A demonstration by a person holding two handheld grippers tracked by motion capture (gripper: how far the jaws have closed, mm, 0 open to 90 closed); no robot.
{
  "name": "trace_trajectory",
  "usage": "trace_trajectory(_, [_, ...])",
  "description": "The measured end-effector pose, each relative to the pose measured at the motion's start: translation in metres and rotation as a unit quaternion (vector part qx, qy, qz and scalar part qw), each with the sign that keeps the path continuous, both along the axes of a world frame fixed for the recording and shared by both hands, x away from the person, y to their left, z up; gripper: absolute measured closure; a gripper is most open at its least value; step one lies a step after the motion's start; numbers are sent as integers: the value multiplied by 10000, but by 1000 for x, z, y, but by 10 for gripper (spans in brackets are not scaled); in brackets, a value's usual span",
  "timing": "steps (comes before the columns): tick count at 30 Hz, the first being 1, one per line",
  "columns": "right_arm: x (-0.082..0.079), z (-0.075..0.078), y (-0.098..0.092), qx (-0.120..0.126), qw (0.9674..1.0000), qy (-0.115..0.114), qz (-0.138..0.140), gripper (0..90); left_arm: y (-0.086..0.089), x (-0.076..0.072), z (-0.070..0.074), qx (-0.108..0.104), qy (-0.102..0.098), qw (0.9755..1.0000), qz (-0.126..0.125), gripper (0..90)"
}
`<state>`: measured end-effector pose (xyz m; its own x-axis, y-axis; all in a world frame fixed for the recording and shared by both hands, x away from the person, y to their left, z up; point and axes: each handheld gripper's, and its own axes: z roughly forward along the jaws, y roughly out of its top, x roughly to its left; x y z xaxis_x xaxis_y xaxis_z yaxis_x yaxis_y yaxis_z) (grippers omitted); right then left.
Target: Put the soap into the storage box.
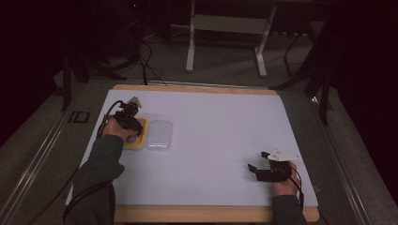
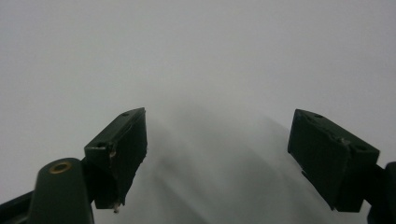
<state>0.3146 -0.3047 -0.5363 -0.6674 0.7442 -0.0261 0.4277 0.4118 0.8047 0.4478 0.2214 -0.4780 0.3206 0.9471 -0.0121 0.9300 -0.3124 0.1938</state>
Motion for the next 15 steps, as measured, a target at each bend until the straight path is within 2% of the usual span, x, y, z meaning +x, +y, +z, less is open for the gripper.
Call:
trace_trajectory(11, [0,0,0,-8,10000,0,0,194,0,2,-3,-21,54,9998,178,502])
trace_trajectory(15, [0,0,0,-8,10000,1,1,194,0,3,-5,37,82,9997,209,502])
